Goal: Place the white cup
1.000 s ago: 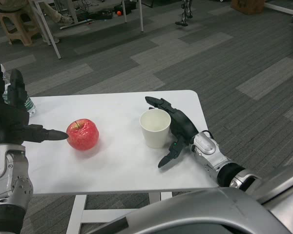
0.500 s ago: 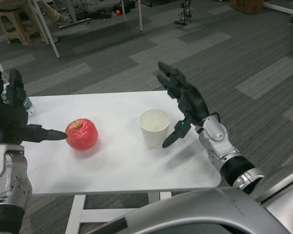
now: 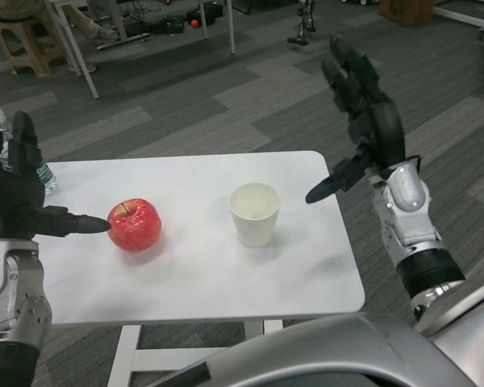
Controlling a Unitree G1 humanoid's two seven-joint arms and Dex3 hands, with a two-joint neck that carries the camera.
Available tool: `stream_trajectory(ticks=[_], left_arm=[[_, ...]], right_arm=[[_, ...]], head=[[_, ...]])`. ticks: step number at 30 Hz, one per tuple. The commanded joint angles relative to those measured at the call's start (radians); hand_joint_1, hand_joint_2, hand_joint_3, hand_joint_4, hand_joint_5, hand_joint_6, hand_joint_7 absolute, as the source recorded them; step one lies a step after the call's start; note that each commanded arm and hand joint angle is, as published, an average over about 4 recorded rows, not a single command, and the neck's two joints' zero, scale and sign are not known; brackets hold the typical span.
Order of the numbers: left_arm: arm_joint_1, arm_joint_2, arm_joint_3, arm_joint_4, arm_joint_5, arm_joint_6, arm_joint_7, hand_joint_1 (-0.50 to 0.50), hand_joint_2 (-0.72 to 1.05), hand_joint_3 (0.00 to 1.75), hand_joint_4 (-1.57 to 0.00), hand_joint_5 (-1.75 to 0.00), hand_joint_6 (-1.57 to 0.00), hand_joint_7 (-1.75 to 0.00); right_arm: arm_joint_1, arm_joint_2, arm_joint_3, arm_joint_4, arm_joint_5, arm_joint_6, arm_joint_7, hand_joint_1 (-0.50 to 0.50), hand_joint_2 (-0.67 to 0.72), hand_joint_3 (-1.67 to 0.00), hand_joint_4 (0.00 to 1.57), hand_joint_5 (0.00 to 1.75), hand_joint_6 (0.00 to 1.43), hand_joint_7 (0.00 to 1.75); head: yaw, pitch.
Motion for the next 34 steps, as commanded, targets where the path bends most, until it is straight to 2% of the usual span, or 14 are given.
stream_trajectory(ticks=[1, 5, 8, 13, 17, 22, 29, 34], left_arm=[[0.008, 0.006, 0.013, -0.008, -0.001, 0.0, 0.005, -0.5, -0.19, 0.09, 0.0, 0.0, 0.0, -0.07], [0.008, 0.008, 0.018, -0.009, -0.001, 0.0, 0.005, -0.5, -0.19, 0.09, 0.0, 0.0, 0.0, -0.07], [0.007, 0.013, 0.019, -0.009, -0.001, 0.001, 0.005, -0.5, -0.19, 0.09, 0.0, 0.0, 0.0, -0.07], [0.004, 0.022, 0.019, -0.012, -0.002, 0.006, 0.005, -0.5, -0.19, 0.09, 0.0, 0.0, 0.0, -0.07], [0.003, 0.032, 0.017, -0.023, -0.008, 0.016, -0.002, -0.5, -0.19, 0.09, 0.0, 0.0, 0.0, -0.07], [0.002, 0.039, 0.017, -0.027, -0.01, 0.019, -0.003, -0.5, -0.19, 0.09, 0.0, 0.0, 0.0, -0.07], [0.001, 0.041, 0.017, -0.028, -0.011, 0.022, -0.003, -0.5, -0.19, 0.09, 0.0, 0.0, 0.0, -0.07], [0.001, 0.041, 0.017, -0.028, -0.012, 0.023, -0.004, -0.5, -0.19, 0.09, 0.0, 0.0, 0.0, -0.07]], right_arm=[[0.028, -0.038, -0.045, -0.048, 0.006, 0.012, 0.022, -0.45, 0.28, -0.24, 0.0, 0.0, 0.0, 0.16], [0.067, -0.083, -0.05, -0.082, 0.008, 0.014, 0.029, -0.46, 0.28, -0.24, 0.0, 0.0, 0.0, 0.17], [0.08, -0.091, -0.05, -0.097, 0.009, 0.014, 0.03, -0.46, 0.28, -0.24, 0.0, 0.0, 0.0, 0.21], [0.076, -0.075, -0.048, -0.106, 0.009, 0.014, 0.048, -0.46, 0.28, -0.22, 0.0, 0.0, 0.0, 0.21], [0.064, -0.058, -0.035, -0.107, 0.009, 0.014, 0.062, -0.46, 0.28, -0.24, 0.0, 0.0, 0.0, 0.14], [0.055, -0.057, -0.018, -0.107, 0.009, 0.014, 0.066, -0.46, 0.28, -0.24, 0.0, 0.0, 0.0, 0.21], [0.041, -0.053, -0.006, -0.105, 0.009, 0.014, 0.066, -0.46, 0.28, -0.24, 0.0, 0.0, 0.0, 0.14], [0.037, -0.052, 0.001, -0.106, 0.009, 0.014, 0.066, -0.46, 0.28, -0.24, 0.0, 0.0, 0.0, 0.19]], head=[[-0.005, 0.0], [-0.012, 0.001], [-0.015, 0.003], [-0.021, 0.008], [-0.022, 0.009], [-0.021, 0.013], [-0.02, 0.015], [-0.019, 0.019]])
